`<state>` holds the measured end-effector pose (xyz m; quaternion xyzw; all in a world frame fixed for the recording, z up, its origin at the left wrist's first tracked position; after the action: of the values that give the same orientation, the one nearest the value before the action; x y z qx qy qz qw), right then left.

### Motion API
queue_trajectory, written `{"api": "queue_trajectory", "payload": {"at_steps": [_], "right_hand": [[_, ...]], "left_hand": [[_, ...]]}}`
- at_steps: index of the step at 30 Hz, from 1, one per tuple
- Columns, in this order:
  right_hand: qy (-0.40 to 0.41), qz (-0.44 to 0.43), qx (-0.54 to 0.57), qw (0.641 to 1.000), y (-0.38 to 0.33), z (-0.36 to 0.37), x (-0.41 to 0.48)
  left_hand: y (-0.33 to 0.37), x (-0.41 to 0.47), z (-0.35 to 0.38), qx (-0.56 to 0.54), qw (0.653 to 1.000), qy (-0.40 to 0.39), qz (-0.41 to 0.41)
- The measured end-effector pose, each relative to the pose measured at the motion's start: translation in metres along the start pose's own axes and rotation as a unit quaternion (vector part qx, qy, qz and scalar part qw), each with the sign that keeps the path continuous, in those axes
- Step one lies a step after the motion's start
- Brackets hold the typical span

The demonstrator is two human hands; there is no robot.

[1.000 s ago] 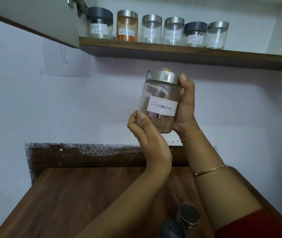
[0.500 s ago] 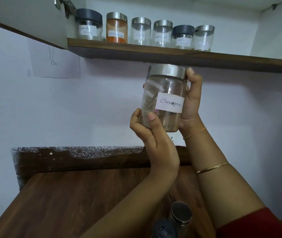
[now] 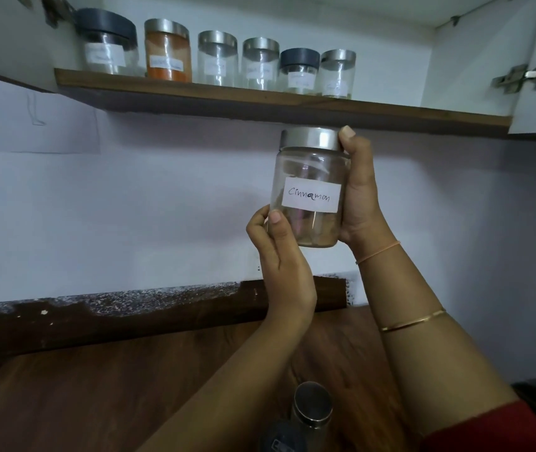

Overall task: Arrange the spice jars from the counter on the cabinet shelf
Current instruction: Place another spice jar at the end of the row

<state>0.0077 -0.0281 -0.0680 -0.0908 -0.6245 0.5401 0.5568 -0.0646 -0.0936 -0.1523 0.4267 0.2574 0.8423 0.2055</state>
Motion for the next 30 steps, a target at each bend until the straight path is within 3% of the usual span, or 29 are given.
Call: {"api": "queue_trajectory", "payload": {"at_steps": [6, 11, 16, 23, 30], "right_hand": [[0.072, -0.014, -0.059, 0.996, -0.016, -0.042, 0.009], [0.092, -0.026, -0.098, 0.991, -0.028, -0.078, 0.025], [0.083, -0.033, -0.149, 0.985, -0.038, -0.11, 0.049], [0.027, -0.055, -0.301, 0.952, -0.045, -0.14, 0.072], [0.034, -0.141, -0.301, 0.943, -0.071, -0.151, 0.098]], "left_hand": [[-0.026, 0.02, 0.036, 0.058, 0.989, -0.134, -0.002], [-0.045, 0.038, 0.068, 0.085, 0.977, -0.193, -0.02], [-0.055, 0.055, 0.096, 0.093, 0.984, -0.155, 0.002], [-0.063, 0.087, 0.126, 0.137, 0.985, -0.08, 0.072], [-0.062, 0.118, 0.172, 0.179, 0.969, -0.075, 0.153]]}}
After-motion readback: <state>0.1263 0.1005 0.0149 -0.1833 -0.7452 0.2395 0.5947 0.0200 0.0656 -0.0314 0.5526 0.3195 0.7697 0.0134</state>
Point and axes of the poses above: each hand's wrist, its own x-axis towards the middle knuckle, its own z-axis out of the palm, y = z × x, the point moved 10 cm from there along x, towards the middle knuckle, and after that the axes turned 7 degrees about -x, right-handed, at the moved point
